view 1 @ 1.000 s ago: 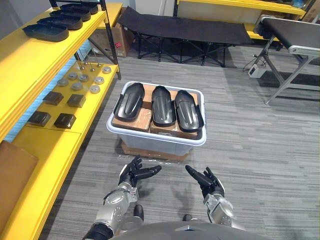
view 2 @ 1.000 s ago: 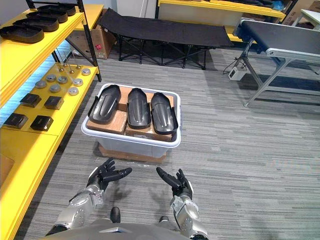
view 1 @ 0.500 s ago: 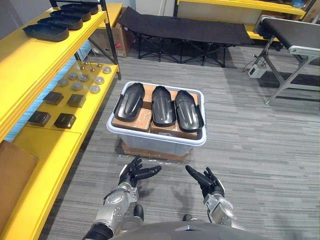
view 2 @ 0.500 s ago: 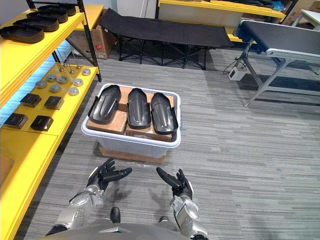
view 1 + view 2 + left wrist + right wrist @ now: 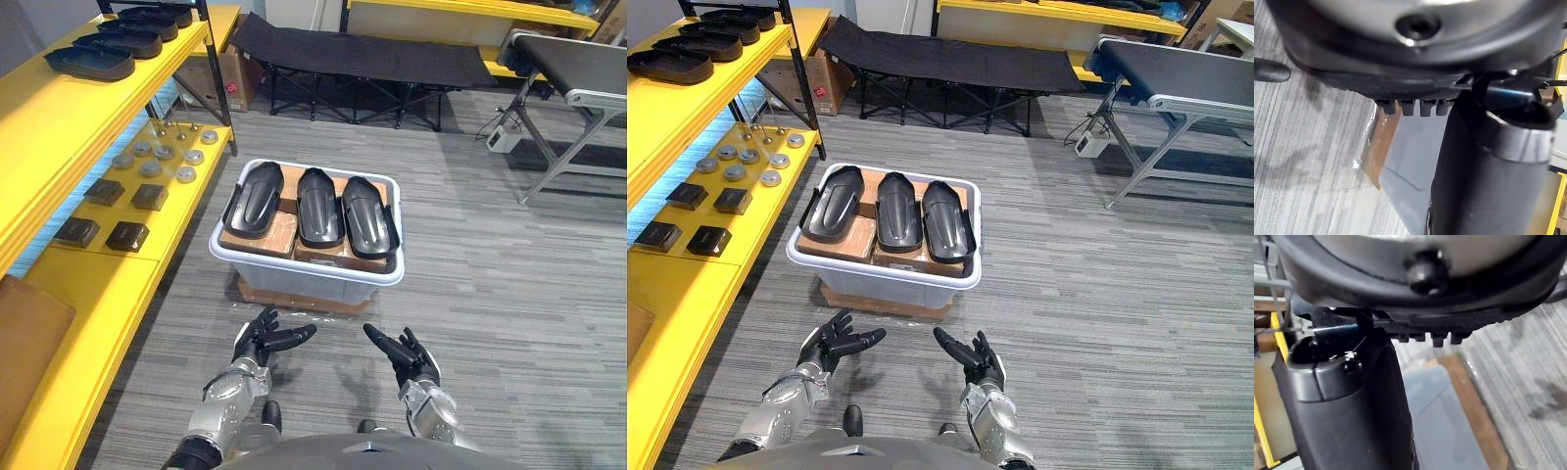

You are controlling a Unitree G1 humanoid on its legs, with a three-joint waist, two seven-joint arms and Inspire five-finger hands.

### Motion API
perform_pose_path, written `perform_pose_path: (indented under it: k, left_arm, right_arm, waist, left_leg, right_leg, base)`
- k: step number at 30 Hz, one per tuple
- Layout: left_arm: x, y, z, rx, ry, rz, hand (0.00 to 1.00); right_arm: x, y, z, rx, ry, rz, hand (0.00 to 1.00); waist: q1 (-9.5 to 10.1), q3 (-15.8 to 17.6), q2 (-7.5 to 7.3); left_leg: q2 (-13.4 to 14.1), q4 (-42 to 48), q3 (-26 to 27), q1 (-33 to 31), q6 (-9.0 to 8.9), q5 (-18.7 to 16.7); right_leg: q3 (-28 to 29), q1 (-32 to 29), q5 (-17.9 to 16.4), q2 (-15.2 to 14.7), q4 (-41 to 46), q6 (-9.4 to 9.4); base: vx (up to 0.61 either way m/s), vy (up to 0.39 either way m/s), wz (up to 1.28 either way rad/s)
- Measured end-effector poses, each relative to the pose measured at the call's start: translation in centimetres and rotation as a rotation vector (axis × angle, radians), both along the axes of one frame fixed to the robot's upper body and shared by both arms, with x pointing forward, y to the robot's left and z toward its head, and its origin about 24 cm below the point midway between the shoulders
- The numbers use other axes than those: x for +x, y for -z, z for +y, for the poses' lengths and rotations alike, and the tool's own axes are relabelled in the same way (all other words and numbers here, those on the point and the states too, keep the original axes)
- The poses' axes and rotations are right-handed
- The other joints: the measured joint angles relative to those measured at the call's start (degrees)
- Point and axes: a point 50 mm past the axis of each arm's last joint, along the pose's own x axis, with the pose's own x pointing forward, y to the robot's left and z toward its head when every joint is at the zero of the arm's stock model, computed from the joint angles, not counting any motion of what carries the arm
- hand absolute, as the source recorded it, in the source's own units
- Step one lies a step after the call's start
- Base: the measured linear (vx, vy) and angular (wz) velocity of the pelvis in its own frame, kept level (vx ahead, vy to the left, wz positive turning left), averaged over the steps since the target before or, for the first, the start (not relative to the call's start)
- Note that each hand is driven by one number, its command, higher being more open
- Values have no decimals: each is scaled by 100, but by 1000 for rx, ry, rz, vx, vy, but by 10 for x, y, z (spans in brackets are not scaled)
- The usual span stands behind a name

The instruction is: Walk over and take three plastic housings, then place them on the shelf

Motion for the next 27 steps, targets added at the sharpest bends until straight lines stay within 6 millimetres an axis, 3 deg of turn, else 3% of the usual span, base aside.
perform_pose_path:
  k: [12,27]
  left_arm:
    - [-2,1,-1,2,6,7,100]
    - [-30,26,5,77,-61,141,100]
  right_arm:
    - [0,0,1,12,-12,-8,100]
    - [-11,6,-4,18,-42,13,100]
  waist:
    - [-10,4,-5]
    - [-154,-63,85]
  left_leg:
    - [5,-2,48,0,-7,-22]
    - [1,-4,163,181,-8,-79]
  right_leg:
    - [48,-13,-6,4,-11,-7]
    - [153,105,-9,1,-63,-10]
  base:
    - [0,0,-2]
    - [-1,1,-5]
